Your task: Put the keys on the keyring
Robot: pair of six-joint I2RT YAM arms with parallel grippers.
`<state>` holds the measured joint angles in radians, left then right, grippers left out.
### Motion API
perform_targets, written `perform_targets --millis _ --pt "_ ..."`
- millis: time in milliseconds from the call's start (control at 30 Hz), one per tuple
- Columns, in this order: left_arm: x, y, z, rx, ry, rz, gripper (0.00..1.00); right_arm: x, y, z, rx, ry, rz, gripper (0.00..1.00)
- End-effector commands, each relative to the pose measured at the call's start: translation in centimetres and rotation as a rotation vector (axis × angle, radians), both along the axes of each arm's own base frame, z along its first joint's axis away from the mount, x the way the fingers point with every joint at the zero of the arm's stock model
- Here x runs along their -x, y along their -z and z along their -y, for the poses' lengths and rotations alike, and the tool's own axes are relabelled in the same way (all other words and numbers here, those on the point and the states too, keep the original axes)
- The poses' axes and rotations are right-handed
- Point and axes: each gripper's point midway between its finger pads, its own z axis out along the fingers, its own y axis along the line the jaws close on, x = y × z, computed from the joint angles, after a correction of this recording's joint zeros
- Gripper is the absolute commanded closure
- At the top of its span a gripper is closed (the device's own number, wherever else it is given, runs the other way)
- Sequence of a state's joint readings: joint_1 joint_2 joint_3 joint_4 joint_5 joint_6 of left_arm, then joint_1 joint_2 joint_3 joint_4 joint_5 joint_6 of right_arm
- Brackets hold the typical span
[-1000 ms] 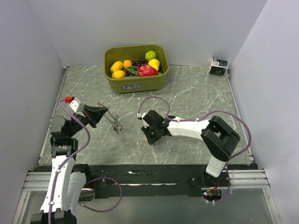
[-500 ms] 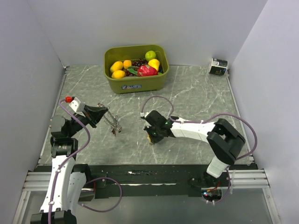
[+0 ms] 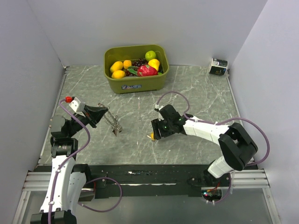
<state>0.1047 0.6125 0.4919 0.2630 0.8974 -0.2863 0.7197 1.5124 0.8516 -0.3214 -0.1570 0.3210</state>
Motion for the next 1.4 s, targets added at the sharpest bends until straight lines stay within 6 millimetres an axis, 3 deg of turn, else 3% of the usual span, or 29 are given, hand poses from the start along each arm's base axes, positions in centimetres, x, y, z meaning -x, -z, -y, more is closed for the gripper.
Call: perform_targets --millis 0,300,467,600,700,1100,1133,1233,1267,1367 --pt "0.5 -1.9 0.4 0.0 0.03 0.067 0.99 -0.2 -1.1 -1.0 -0.051 -0.029 0.021 0.36" --pt "0.5 -1.8 0.4 0.002 0.028 0.063 0.99 0.1 -0.1 -2.4 0.04 -0.11 0.022 0.56" --pt "0.4 -1.7 0.5 0.001 0.036 0.058 0.99 -1.6 -0.1 -2.6 0.146 -0.072 0.063 0.55" --pt "0.4 -1.7 0.5 0.002 0.033 0.055 0.99 -1.6 0.6 -3.3 0.182 -0.101 0.056 0.53" --pt "0.4 -1.7 0.4 0.0 0.032 0.056 0.99 -1.7 1.3 -2.7 0.248 -0.094 0.052 0.52" --pt "0.4 -1.6 0.4 0.004 0.035 0.051 0.99 0.2 3.2 -3.2 0.289 -0.126 0.022 0.53" --pt "0.4 -1.6 0.5 0.004 0.036 0.051 0.99 0.2 3.2 -3.2 0.288 -0.126 0.023 0.55" --pt "0.5 -1.6 0.5 0.004 0.038 0.052 0.99 0.3 2.9 -3.1 0.289 -0.129 0.027 0.71" --pt "0.4 -1.6 0.5 0.004 0.038 0.052 0.99 0.2 2.7 -3.1 0.287 -0.128 0.033 0.82" --pt "0.5 -1.7 0.5 0.005 0.038 0.055 0.99 0.2 1.6 -3.1 0.275 -0.129 0.05 0.97"
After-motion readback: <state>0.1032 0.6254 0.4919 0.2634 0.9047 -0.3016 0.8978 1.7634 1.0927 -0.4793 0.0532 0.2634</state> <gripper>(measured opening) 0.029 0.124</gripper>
